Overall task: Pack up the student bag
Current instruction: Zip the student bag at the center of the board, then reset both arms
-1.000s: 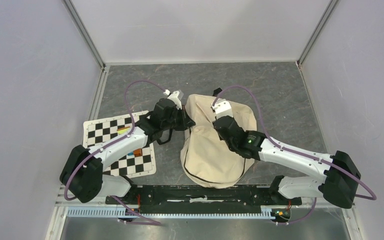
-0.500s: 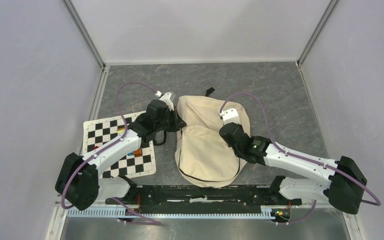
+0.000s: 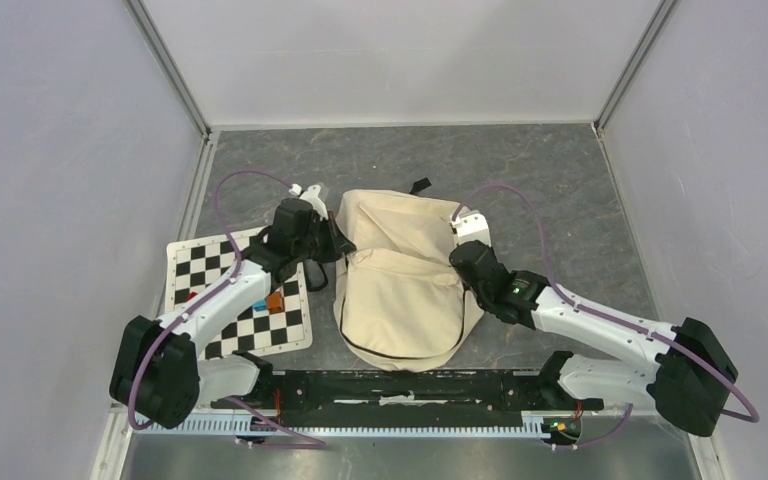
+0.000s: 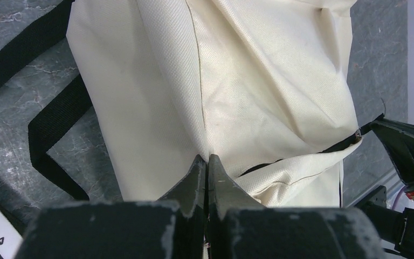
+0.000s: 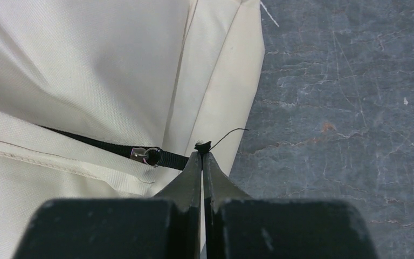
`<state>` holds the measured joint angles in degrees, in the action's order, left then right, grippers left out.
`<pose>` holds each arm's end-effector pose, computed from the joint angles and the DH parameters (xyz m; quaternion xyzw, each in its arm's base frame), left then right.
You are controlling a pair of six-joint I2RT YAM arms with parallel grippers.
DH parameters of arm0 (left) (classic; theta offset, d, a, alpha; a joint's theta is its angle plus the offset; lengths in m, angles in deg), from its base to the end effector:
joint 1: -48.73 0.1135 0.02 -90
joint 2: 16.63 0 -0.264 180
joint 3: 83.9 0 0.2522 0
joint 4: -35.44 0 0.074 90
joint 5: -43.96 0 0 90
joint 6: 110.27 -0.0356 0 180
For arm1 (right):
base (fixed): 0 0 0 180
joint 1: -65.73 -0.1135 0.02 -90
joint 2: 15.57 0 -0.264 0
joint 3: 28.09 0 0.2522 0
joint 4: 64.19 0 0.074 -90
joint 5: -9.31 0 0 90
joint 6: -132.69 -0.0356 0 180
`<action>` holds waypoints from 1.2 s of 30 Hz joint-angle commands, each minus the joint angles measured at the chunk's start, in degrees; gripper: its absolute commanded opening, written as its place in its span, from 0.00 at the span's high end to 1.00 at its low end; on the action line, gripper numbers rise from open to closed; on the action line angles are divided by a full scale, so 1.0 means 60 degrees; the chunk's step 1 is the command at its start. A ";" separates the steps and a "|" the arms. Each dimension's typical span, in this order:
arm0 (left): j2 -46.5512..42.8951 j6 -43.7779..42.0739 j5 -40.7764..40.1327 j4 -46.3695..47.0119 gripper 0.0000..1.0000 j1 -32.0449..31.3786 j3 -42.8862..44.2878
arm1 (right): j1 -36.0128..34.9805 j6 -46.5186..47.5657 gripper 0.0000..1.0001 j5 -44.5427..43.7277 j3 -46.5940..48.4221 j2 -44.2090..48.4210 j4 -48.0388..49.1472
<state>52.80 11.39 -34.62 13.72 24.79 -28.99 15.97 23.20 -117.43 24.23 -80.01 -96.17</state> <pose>0.2341 -0.1116 0.2331 -0.0149 0.8885 -0.2883 0.3566 0.1624 0.1590 0.2274 -0.1096 0.8757 -0.0285 0.4694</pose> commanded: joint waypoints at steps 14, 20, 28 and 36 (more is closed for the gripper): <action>-0.1780 -0.1174 -0.1063 0.0037 0.00 0.0434 -0.0239 | 0.0530 0.0977 0.02 0.0668 0.0800 0.0990 -0.0256; -0.2869 -0.1584 -0.2288 -0.0839 0.00 0.0779 -0.0299 | 0.1698 0.1568 0.02 0.1674 0.0939 0.1236 -0.0486; -0.4079 -0.1630 -0.2299 -0.3110 0.00 0.2336 0.0449 | 0.4955 0.1953 0.02 0.3834 0.0706 0.2937 -0.0869; -0.5856 -0.2497 -0.3459 -0.4721 0.00 0.2497 0.1521 | 0.6140 0.2147 0.02 0.3735 0.0006 0.4914 0.0058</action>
<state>23.53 1.46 -50.35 -10.17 39.45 -24.29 52.38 34.15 -95.66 27.21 -56.12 -101.05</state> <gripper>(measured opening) 0.993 0.979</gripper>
